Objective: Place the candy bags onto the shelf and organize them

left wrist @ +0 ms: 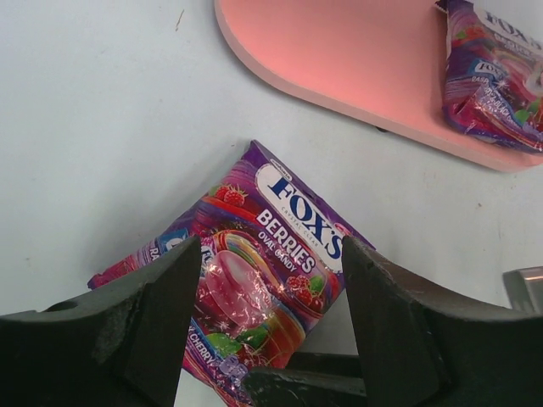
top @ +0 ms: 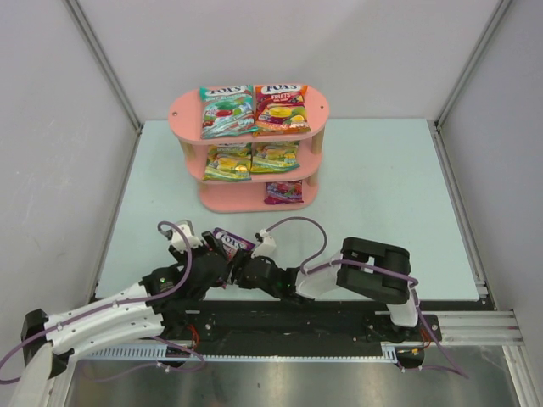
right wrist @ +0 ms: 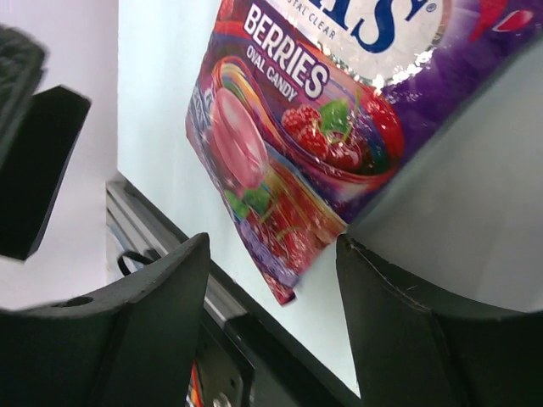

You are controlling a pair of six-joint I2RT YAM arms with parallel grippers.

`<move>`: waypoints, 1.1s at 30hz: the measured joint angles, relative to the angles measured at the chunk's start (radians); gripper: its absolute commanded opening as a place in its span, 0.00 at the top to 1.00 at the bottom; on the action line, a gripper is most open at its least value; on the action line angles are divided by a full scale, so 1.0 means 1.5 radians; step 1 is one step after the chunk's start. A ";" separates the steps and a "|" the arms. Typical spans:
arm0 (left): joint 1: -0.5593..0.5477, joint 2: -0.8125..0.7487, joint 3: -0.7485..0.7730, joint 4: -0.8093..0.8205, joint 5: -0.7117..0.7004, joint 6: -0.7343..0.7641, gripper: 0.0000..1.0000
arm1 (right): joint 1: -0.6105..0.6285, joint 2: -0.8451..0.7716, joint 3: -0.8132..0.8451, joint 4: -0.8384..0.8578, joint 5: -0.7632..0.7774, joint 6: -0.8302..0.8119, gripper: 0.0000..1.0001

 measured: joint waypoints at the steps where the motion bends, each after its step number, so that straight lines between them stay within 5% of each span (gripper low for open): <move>1: 0.000 -0.004 0.002 -0.002 -0.001 0.002 0.28 | 0.000 0.006 0.006 0.001 0.003 0.007 0.36; 7: 0.000 -0.034 0.004 -0.016 -0.007 0.009 0.28 | 0.004 0.042 0.051 -0.010 0.013 0.046 0.45; 10: 0.000 -0.036 0.004 -0.022 -0.007 0.010 0.28 | 0.005 0.049 0.058 -0.018 0.015 0.060 0.60; 12: 0.000 -0.036 0.004 -0.027 -0.007 0.010 0.28 | 0.006 0.054 0.058 -0.027 0.018 0.068 0.83; 15: 0.000 -0.035 0.004 -0.029 -0.007 0.010 0.28 | 0.006 0.064 0.059 -0.033 0.019 0.077 1.00; 23: 0.000 -0.031 0.004 -0.029 -0.006 0.010 0.28 | 0.003 0.047 0.063 -0.077 0.023 0.053 1.00; 33: 0.000 -0.014 0.002 0.009 0.012 0.047 0.28 | -0.058 -0.084 0.054 -0.286 -0.071 -0.157 1.00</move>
